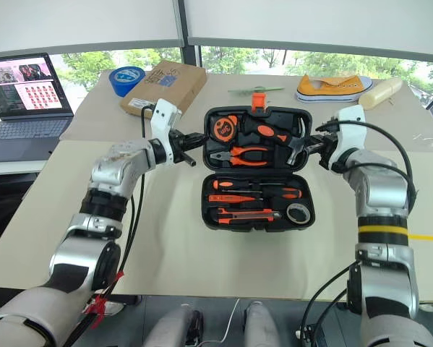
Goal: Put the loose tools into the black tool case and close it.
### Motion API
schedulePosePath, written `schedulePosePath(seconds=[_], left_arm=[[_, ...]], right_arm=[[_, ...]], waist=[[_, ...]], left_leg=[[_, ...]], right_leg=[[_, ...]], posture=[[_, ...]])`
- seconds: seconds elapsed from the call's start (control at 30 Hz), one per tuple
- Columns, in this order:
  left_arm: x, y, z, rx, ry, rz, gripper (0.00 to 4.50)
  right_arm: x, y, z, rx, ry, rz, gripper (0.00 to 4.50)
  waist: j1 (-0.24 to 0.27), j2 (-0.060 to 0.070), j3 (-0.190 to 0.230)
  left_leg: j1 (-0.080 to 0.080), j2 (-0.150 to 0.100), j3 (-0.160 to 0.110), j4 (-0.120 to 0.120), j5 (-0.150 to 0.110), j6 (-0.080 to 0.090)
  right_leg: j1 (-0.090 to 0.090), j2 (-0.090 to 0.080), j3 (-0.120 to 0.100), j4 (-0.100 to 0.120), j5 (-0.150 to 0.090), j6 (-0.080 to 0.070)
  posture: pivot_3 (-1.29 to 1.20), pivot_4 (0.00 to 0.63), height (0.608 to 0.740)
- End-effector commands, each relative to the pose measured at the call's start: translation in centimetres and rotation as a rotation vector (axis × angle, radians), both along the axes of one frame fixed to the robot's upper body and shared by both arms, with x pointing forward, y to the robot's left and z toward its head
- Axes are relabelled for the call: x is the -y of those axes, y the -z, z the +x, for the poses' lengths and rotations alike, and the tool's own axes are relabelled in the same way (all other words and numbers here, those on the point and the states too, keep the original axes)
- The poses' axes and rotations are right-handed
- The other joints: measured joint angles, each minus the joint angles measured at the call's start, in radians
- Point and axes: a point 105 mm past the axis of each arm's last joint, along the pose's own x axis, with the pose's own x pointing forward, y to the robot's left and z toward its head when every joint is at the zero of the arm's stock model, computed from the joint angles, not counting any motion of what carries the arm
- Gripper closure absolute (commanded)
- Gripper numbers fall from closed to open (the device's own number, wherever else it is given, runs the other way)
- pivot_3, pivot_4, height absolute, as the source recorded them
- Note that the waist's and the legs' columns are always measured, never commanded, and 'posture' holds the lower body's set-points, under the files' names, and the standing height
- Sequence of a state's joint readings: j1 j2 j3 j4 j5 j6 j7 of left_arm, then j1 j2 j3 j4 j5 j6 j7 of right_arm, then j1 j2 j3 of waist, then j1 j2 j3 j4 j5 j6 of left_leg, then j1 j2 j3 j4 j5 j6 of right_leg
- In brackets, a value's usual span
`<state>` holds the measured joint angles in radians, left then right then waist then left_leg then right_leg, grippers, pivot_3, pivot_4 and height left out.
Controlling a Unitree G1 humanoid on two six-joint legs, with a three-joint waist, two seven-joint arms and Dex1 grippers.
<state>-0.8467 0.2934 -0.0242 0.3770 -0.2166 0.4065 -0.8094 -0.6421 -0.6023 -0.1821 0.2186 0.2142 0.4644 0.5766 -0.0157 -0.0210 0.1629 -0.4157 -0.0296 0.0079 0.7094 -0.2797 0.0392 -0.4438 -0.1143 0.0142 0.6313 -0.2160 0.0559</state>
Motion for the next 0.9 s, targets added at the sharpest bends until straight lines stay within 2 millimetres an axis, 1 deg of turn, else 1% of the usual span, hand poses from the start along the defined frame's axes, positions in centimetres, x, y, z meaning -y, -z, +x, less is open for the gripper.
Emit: schedulePosePath(seconds=[0.03,0.13,0.27,0.37,0.43,0.5,0.53,0.57,0.6,0.63,0.7,0.73,0.8,0.83,0.87,0.9], left_arm=[[2.6,0.2,-3.2,0.082,0.182,0.044,4.50],[1.5,1.0,-4.1,0.110,0.161,0.062,4.50],[0.0,1.4,-5.1,0.124,0.103,0.052,4.50],[-1.1,2.2,-6.4,0.111,0.072,0.062,4.50],[-1.9,2.7,-7.4,0.085,0.055,0.064,4.50],[-3.5,3.2,-9.2,0.053,0.030,0.068,3.76],[-4.5,3.4,-10.1,0.037,0.010,0.081,3.58],[-5.6,3.3,-10.8,0.020,-0.018,0.091,3.14],[-7.1,3.0,-11.4,-0.014,-0.043,0.092,2.88],[-8.3,2.6,-11.9,-0.048,-0.054,0.092,2.46],[-9.9,2.4,-13.1,-0.138,-0.009,0.107,1.87],[-10.5,2.4,-13.7,-0.178,0.027,0.125,1.87],[-11.5,2.8,-13.7,-0.217,0.068,0.197,1.87],[-11.9,3.1,-12.9,-0.201,0.067,0.251,1.81],[-12.2,3.4,-12.0,-0.186,0.066,0.296,1.81],[-11.9,3.4,-10.6,-0.151,0.073,0.326,1.81]], right_arm=[[-2.4,-1.6,-2.0,0.125,-0.142,-0.061,4.47],[-2.1,-0.8,-3.7,0.157,-0.159,-0.113,4.47],[-1.9,0.1,-6.0,0.178,-0.183,-0.118,4.47],[-1.7,0.6,-8.2,0.186,-0.223,-0.120,4.47],[-1.3,0.9,-9.5,0.167,-0.228,-0.096,3.77],[-0.3,1.7,-11.8,0.115,-0.230,-0.095,3.25],[0.3,2.0,-13.2,0.074,-0.230,-0.096,2.88],[0.9,2.2,-14.6,0.023,-0.241,-0.092,2.48],[1.6,2.5,-16.3,-0.049,-0.269,-0.103,2.23],[2.1,2.8,-17.8,-0.124,-0.303,-0.106,2.18],[2.8,3.4,-20.2,-0.244,-0.362,-0.121,2.18],[3.0,3.9,-21.1,-0.305,-0.384,-0.126,2.18],[2.7,5.1,-22.4,-0.390,-0.451,-0.147,2.18],[2.4,5.9,-22.8,-0.427,-0.483,-0.161,2.45],[2.1,6.5,-23.0,-0.451,-0.512,-0.175,2.69],[1.6,7.1,-22.9,-0.465,-0.542,-0.196,2.87]], waist=[[0.001,0.000,0.000],[0.004,0.000,0.000],[0.004,0.001,-0.001],[0.002,0.001,-0.001],[0.000,0.001,-0.001],[0.000,0.002,-0.001],[0.000,0.004,-0.002],[0.001,0.004,-0.002],[0.004,0.004,-0.002],[0.004,0.004,-0.001],[0.011,0.003,0.000],[0.013,0.003,0.000],[0.014,0.001,-0.001],[0.015,0.001,-0.001],[0.019,0.001,-0.001],[0.026,0.001,-0.001]], left_leg=[[0.000,0.000,0.000,0.000,0.000,0.000],[0.002,0.000,-0.001,0.001,0.000,0.001],[0.009,0.000,-0.001,0.001,-0.001,0.002],[0.014,0.002,-0.001,0.001,-0.005,0.008],[0.018,0.004,-0.001,0.000,-0.007,0.011],[0.021,0.005,-0.001,0.000,-0.008,0.012],[0.021,0.005,-0.001,-0.001,-0.008,0.012],[0.022,0.006,-0.001,-0.002,-0.008,0.012],[0.023,0.005,-0.001,-0.004,-0.008,0.012],[0.022,0.005,-0.001,-0.006,-0.008,0.012],[0.023,0.006,-0.002,-0.006,-0.008,0.012],[0.023,0.005,-0.001,-0.005,-0.008,0.012],[0.031,0.007,-0.001,-0.005,-0.008,0.012],[0.038,0.008,-0.002,-0.006,-0.008,0.012],[0.044,0.008,-0.001,-0.007,-0.008,0.011],[0.048,0.008,-0.001,-0.008,-0.008,0.011]], right_leg=[[0.000,0.000,0.000,0.000,0.000,0.000],[0.003,0.000,0.000,-0.001,0.000,0.000],[0.009,0.000,0.000,0.000,0.000,0.000],[0.014,0.002,0.000,-0.001,0.000,0.000],[0.018,0.003,0.001,-0.001,0.000,0.000],[0.020,0.004,0.002,-0.002,0.000,-0.001],[0.020,0.004,0.002,-0.002,-0.001,-0.001],[0.020,0.004,0.002,-0.002,-0.001,-0.001],[0.021,0.004,0.003,-0.002,-0.001,-0.002],[0.019,0.003,0.002,-0.002,-0.001,-0.002],[0.021,0.003,0.001,-0.003,-0.001,-0.002],[0.020,0.002,0.001,-0.006,-0.002,-0.002],[0.029,0.003,0.000,-0.006,-0.002,-0.003],[0.037,0.004,-0.001,-0.008,-0.002,-0.004],[0.042,0.004,-0.001,-0.010,-0.005,-0.004],[0.047,0.004,-0.001,-0.012,-0.011,0.001]], posture=[[0.00,0.150,0.735],[0.00,0.150,0.735],[0.00,0.150,0.735],[0.00,0.150,0.735],[0.00,0.150,0.735],[0.00,0.150,0.735],[0.00,0.150,0.735],[0.00,0.150,0.735],[0.00,0.150,0.735],[0.00,0.150,0.735],[0.00,0.150,0.735],[0.00,0.150,0.735],[0.00,0.150,0.735],[0.00,0.150,0.735],[0.00,0.150,0.735],[0.00,0.150,0.735]])
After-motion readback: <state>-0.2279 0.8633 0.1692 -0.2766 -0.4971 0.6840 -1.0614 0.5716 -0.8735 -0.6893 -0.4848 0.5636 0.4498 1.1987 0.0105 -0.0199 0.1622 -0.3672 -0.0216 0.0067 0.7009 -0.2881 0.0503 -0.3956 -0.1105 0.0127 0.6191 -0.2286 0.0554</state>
